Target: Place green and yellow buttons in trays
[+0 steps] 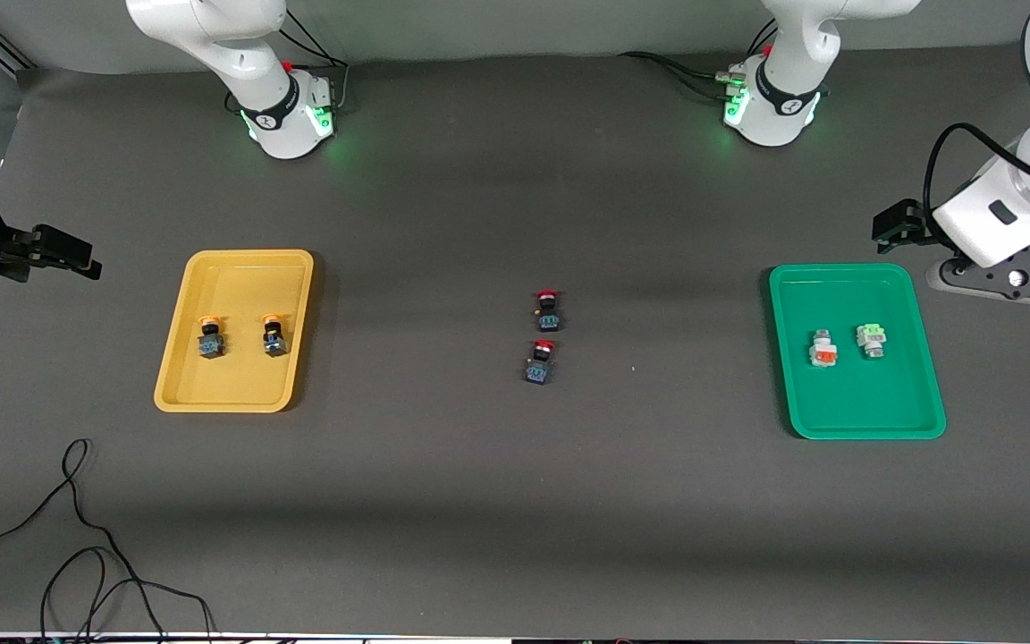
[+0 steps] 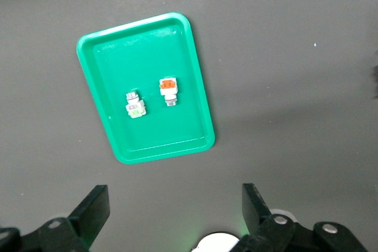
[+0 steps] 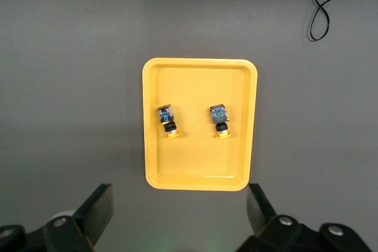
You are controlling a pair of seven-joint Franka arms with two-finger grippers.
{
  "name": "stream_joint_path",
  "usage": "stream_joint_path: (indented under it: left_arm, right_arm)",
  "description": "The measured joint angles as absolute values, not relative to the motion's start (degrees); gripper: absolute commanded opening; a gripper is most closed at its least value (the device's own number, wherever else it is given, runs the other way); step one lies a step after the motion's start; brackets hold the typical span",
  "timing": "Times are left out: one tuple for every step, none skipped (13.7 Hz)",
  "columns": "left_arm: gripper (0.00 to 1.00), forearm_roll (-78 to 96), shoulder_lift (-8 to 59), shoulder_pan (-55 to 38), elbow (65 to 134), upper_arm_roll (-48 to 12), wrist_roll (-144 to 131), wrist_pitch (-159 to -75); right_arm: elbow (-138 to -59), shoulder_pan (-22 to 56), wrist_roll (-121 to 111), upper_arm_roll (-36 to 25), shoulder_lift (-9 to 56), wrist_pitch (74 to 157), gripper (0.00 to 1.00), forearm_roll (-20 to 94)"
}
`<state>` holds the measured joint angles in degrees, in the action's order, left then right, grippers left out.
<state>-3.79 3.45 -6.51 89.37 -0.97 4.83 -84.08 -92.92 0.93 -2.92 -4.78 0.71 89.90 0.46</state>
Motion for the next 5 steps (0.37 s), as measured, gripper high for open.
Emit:
stream_joint_path:
  left_arm:
    - [1.00, -3.58, 3.51, -6.51, 89.37, -0.97, 4.83, -84.13]
    - [1.00, -3.52, 3.57, -6.51, 89.37, -0.96, 4.83, -84.21]
    - [1.00, -3.46, 3.61, -6.51, 89.37, -0.96, 4.83, -84.25]
    - [1.00, -3.41, 3.62, -6.51, 89.37, -0.96, 4.83, -84.25]
    - [1.00, -3.40, 3.62, -6.51, 89.37, -0.96, 4.83, -84.25]
  right_arm:
    - [-92.92, 0.93, -2.92, -4.78, 0.71, 89.90, 1.00, 0.45]
    - [-92.92, 0.93, -2.92, -4.78, 0.71, 89.90, 1.00, 0.45]
    - [-92.92, 0.93, -2.92, -4.78, 0.71, 89.90, 1.00, 0.45]
    - [-92.92, 0.93, -2.92, -4.78, 0.71, 89.90, 1.00, 0.45]
    - [-92.92, 0.93, -2.91, -4.78, 0.71, 89.90, 1.00, 0.44]
